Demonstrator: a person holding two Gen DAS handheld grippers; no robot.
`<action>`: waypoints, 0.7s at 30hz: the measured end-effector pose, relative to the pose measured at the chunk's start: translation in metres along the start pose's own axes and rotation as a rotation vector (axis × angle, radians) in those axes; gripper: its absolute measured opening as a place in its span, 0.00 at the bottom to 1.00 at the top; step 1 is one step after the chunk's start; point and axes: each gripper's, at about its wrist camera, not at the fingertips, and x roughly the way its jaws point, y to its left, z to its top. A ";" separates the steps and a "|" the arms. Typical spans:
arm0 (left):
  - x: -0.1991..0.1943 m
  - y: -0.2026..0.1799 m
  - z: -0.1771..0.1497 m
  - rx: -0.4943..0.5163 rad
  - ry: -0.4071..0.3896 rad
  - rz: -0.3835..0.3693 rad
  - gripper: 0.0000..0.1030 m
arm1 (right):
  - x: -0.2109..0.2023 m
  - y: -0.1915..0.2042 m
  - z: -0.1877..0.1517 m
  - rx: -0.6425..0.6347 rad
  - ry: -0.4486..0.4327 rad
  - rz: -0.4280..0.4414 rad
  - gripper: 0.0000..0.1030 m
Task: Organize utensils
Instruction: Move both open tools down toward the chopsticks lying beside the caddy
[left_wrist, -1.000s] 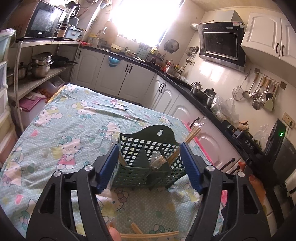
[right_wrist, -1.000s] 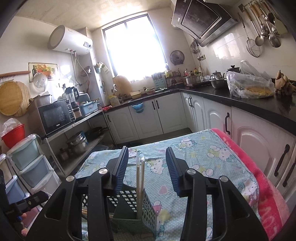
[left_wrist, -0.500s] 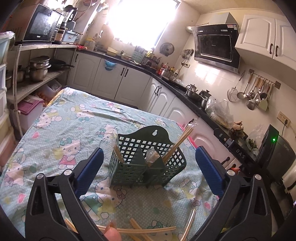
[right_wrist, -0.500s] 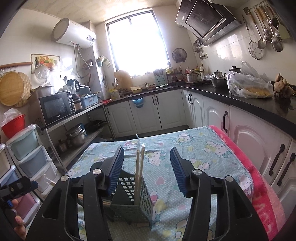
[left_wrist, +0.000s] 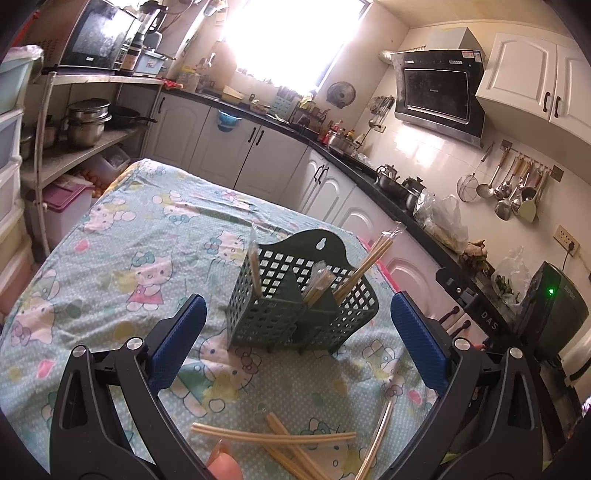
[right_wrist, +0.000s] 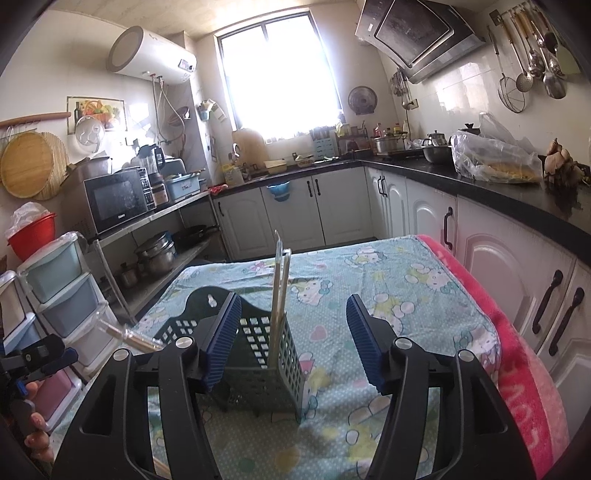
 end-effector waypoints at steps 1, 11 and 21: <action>-0.001 0.001 -0.001 -0.001 0.001 0.002 0.90 | -0.002 0.000 -0.002 -0.001 0.002 0.000 0.56; -0.007 0.014 -0.014 -0.024 0.017 0.031 0.90 | -0.013 0.000 -0.023 -0.019 0.037 0.001 0.56; -0.009 0.028 -0.026 -0.048 0.046 0.057 0.90 | -0.024 -0.005 -0.044 -0.005 0.076 0.008 0.56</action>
